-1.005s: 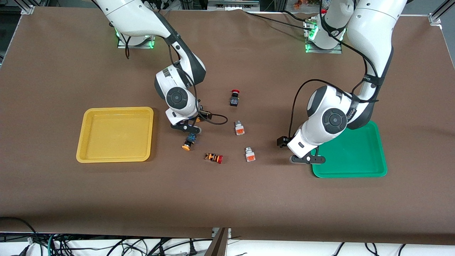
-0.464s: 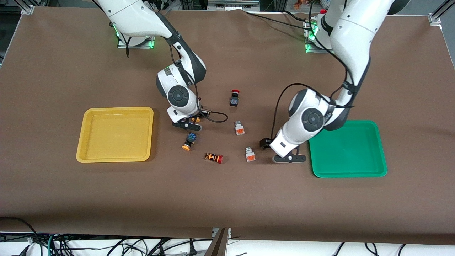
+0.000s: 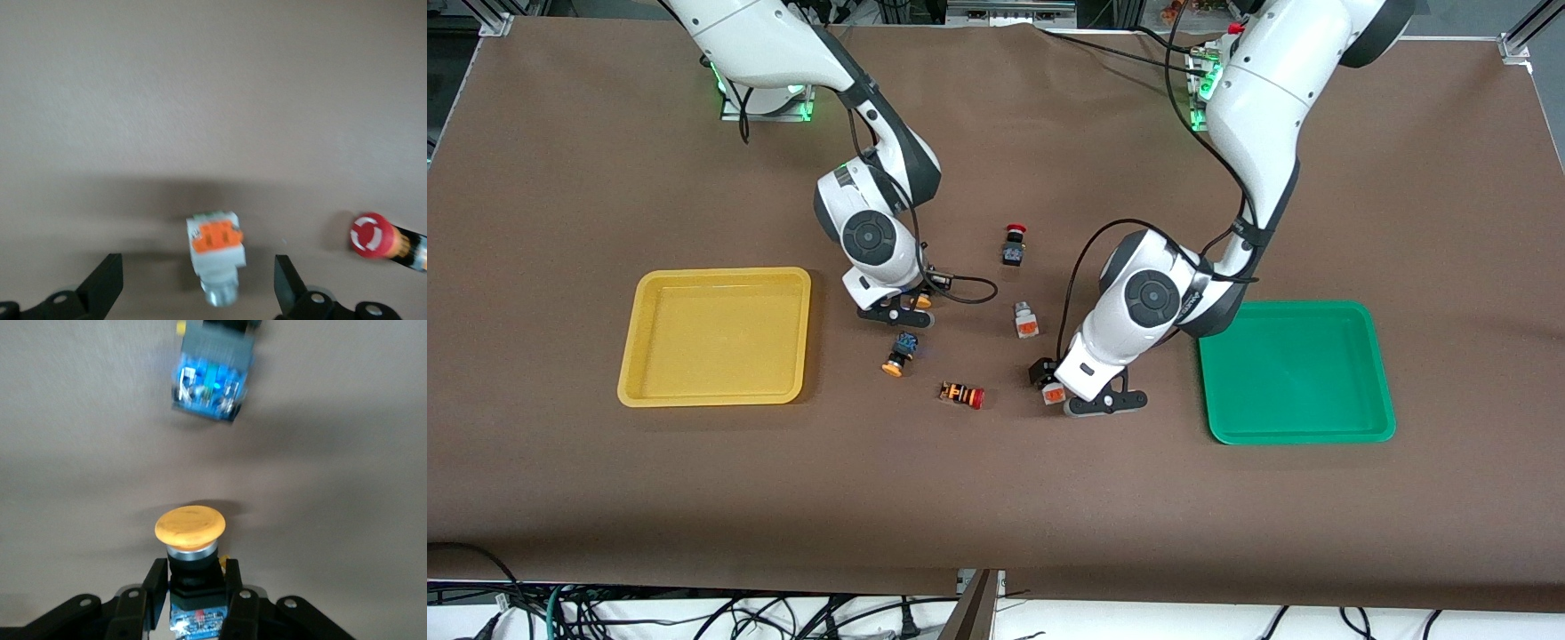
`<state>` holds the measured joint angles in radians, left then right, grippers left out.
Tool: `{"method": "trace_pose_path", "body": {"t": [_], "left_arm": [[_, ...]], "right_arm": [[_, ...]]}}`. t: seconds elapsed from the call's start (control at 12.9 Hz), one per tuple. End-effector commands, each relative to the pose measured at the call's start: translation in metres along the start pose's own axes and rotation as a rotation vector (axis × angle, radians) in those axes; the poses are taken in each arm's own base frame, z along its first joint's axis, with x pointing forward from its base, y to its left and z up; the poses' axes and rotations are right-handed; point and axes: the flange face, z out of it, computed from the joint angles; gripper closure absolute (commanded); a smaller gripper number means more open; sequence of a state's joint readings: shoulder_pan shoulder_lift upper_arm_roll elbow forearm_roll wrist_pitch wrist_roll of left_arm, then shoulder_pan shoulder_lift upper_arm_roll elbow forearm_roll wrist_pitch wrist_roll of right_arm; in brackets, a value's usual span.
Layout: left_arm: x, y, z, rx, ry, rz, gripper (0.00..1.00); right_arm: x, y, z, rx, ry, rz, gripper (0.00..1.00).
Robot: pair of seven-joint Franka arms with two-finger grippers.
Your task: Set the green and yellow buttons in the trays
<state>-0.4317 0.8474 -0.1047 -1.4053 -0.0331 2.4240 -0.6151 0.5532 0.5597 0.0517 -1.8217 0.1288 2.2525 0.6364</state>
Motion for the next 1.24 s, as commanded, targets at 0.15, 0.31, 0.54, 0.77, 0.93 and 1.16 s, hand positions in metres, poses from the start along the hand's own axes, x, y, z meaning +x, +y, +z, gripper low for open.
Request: {"method": "trace_pose_path", "body": {"t": [0.15,0.31,0.54,0.77,0.93,1.16], "left_arm": [[-0.004,0.025,0.031,0.069,0.057,0.017,0.18],[-0.005,0.025,0.031,0.072,0.055,0.02,0.6],[-0.009,0.022,0.038,0.083,0.044,0.034,0.89],[0.008,0.007,-0.004,0.134,-0.011,0.029,0.97],[0.028,-0.024,-0.039,0.18,-0.074,0.072,0.96],[0.063,-0.107,-0.081,0.222,-0.213,0.237,0.96]], "right_arm": [[0.05,0.107,-0.074,-0.058,-0.033,-0.138,0.73],[0.079,0.168,-0.08,-0.083,-0.033,-0.178,0.73],[0.116,0.26,-0.078,-0.072,-0.029,-0.176,0.73],[0.136,0.326,-0.051,-0.076,-0.039,-0.152,0.72],[0.145,0.357,-0.031,-0.081,-0.04,-0.145,0.72],[0.15,0.376,-0.014,-0.086,-0.04,-0.167,0.72]]}}
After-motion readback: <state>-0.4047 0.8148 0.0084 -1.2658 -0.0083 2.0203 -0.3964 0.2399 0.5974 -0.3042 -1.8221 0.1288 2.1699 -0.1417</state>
